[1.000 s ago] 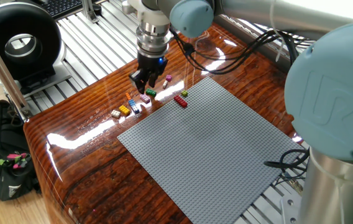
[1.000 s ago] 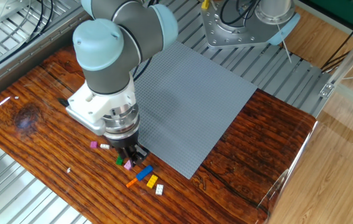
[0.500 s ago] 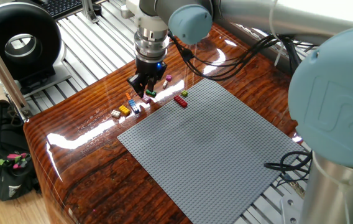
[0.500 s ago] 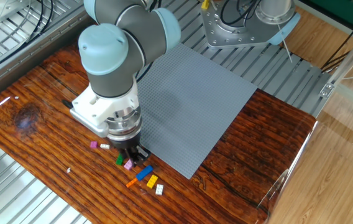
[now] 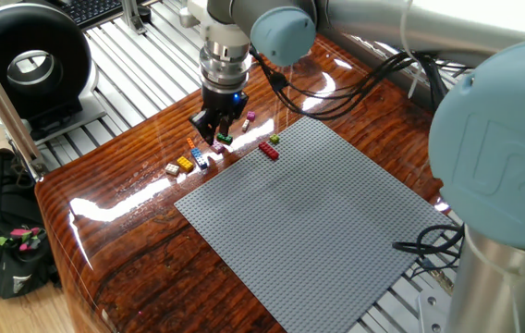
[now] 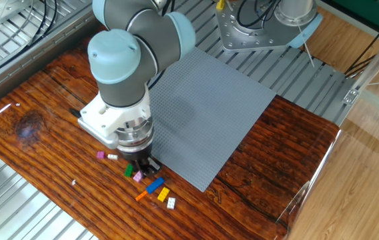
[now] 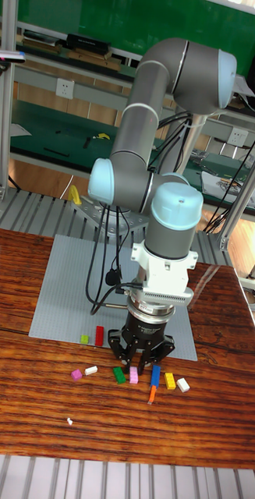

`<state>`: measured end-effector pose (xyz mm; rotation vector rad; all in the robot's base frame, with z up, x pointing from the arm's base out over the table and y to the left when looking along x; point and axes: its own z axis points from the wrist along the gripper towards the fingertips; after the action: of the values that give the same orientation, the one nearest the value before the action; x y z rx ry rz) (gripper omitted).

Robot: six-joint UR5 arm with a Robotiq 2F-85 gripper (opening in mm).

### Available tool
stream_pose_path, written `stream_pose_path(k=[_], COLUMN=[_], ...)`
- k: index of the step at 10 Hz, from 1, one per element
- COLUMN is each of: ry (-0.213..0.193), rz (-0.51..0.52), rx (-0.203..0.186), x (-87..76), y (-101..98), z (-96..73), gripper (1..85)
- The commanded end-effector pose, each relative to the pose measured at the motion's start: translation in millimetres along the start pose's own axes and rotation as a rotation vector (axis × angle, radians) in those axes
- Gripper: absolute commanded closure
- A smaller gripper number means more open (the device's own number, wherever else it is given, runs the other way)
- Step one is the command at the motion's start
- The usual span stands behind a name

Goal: Build with small Lego blocks

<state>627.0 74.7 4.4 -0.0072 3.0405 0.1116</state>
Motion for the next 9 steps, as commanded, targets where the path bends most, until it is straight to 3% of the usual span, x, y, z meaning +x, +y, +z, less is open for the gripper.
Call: stream_pose_path(k=[1, 4, 7, 9], ry=[-0.002, -0.001, -0.001, 0.012], rz=[0.021, 0.038, 0.05, 0.069], rx=[-0.002, 0.008, 0.016, 0.038], x=[-0.8, -0.2, 0.1, 6.6], y=[-0.1, 0.6, -0.5, -5.5], z=[-0.2, -3.4, -7.8, -30.9], gripper=[60.7, 76.0, 83.0, 84.7])
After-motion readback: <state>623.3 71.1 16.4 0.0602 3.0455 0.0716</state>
